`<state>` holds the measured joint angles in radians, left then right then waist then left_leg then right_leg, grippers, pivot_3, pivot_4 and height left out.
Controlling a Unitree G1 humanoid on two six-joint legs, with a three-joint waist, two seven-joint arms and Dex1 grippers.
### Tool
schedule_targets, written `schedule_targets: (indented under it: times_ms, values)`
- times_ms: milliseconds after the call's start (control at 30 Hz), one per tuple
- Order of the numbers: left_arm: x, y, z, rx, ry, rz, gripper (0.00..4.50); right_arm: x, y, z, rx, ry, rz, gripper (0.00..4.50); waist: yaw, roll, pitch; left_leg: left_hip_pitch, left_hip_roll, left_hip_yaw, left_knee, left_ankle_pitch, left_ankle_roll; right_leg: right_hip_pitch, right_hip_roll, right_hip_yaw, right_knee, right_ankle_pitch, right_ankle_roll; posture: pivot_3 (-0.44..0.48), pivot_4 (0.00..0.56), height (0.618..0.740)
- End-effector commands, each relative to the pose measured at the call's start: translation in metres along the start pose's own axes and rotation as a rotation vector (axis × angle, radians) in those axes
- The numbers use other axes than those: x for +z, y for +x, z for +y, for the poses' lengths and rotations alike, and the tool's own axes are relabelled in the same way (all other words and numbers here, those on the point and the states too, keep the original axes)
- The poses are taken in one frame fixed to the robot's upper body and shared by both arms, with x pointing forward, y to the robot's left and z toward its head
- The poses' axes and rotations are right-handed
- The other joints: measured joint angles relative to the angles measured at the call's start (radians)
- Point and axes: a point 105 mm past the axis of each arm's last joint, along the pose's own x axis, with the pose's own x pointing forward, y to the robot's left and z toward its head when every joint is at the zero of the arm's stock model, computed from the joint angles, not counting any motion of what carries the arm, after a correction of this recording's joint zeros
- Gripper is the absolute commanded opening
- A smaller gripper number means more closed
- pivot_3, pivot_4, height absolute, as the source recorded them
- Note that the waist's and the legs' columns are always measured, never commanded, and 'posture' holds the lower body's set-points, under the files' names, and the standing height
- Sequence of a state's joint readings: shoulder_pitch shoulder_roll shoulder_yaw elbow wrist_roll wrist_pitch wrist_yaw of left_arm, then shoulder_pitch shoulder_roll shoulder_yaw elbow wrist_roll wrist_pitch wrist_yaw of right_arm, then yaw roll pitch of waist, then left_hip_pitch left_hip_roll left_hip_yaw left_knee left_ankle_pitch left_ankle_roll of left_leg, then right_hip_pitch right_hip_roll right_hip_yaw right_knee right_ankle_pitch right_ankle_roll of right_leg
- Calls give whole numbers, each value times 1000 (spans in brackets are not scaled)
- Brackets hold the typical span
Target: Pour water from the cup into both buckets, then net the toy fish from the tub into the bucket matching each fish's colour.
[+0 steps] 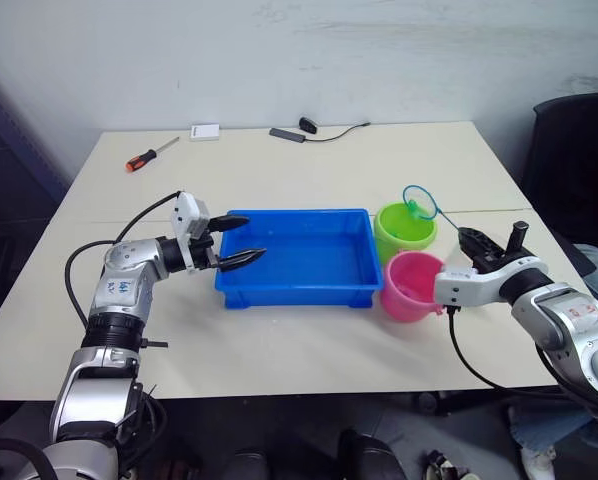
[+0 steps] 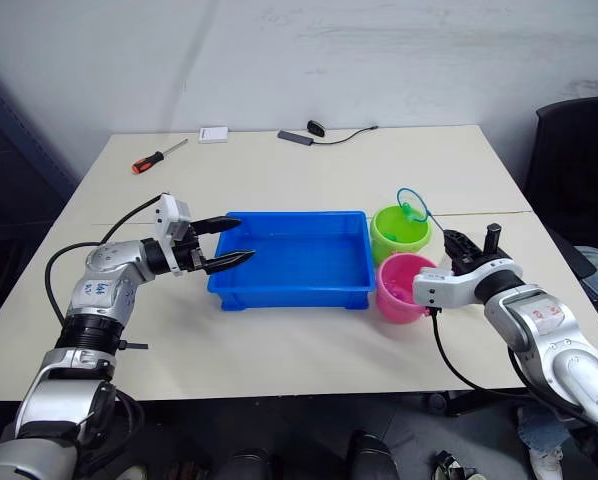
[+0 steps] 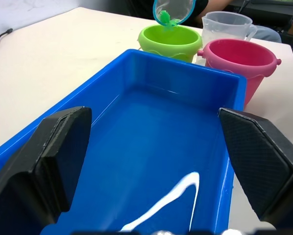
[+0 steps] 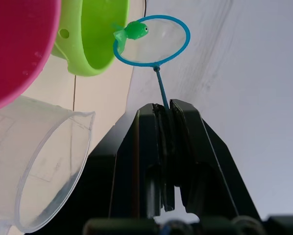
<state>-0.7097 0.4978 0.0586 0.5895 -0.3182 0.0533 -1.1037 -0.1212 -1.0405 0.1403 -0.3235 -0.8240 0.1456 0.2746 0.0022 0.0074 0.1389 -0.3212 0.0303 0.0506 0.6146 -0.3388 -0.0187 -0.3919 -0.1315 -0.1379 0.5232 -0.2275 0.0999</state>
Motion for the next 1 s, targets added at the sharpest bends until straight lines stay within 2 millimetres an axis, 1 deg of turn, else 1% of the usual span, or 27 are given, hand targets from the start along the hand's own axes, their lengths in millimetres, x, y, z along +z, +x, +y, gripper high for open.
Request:
schedule_targets:
  times_ms: [33, 200, 333, 400, 500, 567, 633, 767, 800, 867, 933, 1000]
  values:
    - [11, 1, -1, -8, 46, -25, 4467, -4, -4, -15, -85, -50, 18, 0, 0, 0, 0, 0, 0, 0, 0, 0, 0, 0, 0, 0, 0, 0, 0, 0, 150, 740]
    - [10, 1, -2, -7, 42, -28, 4467, -4, -6, -16, -105, -95, 14, 0, -2, -1, 1, 0, 0, 0, 0, 0, 0, 0, 0, 0, 0, 0, 0, 0, 150, 740]
    - [11, 0, -4, -11, 40, -35, 4467, -4, -5, -19, -110, -42, -3, 0, -2, -1, 1, 0, 0, 0, 0, 0, 0, 0, 0, 0, 0, 0, 0, 0, 150, 740]
    - [15, -3, -8, -44, 30, -50, 4467, -1, -5, -20, -93, 49, -32, 0, -2, -1, 1, 0, 0, 0, 0, 0, 0, 0, 0, 0, 1, 0, 0, 0, 150, 740]
    - [24, -8, -17, -113, 24, -57, 4467, 0, -3, -30, -74, 259, -93, 0, -4, -2, 1, 0, 0, 0, 0, 0, 0, 1, 1, 0, 2, 0, 0, 0, 150, 740]
    - [31, -14, -20, -145, 22, -52, 4467, 6, 0, -40, -34, 427, -171, 0, -4, -2, 1, 1, 0, 0, 0, 0, 0, 1, 1, 1, 3, 0, 0, 0, 150, 740]
    - [38, -25, -24, -167, 16, -35, 4467, 21, 0, -46, 61, 618, -296, 0, -5, -1, 1, 1, 0, 0, 0, 0, 0, 1, 1, 1, 3, 0, 0, 0, 150, 740]
    - [45, -40, -33, -196, -2, -10, 4467, 52, -8, -59, 239, 859, -522, 0, -8, -2, 2, 2, 1, -1, 0, 0, 1, 1, 2, 2, 7, 0, 0, 0, 150, 740]
    - [46, -44, -38, -211, -10, 0, 4467, 62, -12, -63, 302, 929, -601, 0, -8, -2, 2, 2, 2, -2, 0, -1, 1, 0, 1, 2, 11, 0, -1, 0, 150, 740]
    - [47, -50, -46, -234, -17, 18, 4467, 77, -18, -72, 394, 1025, -717, 0, -5, 0, 2, 2, 1, -3, 1, -2, 4, 0, 1, 2, 13, 0, -1, 0, 150, 740]
    - [46, -58, -58, -279, -33, 57, 4467, 93, -26, -69, 545, 1107, -819, 0, 2, 1, 1, 2, 1, -5, 1, -3, 6, 0, 1, 2, 13, 0, -2, 0, 150, 740]
    - [45, -63, -66, -312, -37, 90, 4467, 107, -34, -62, 676, 1143, -880, 0, 1, 0, 2, 2, 2, -9, 5, -4, 6, -2, 1, 0, 12, 0, -4, 0, 150, 740]
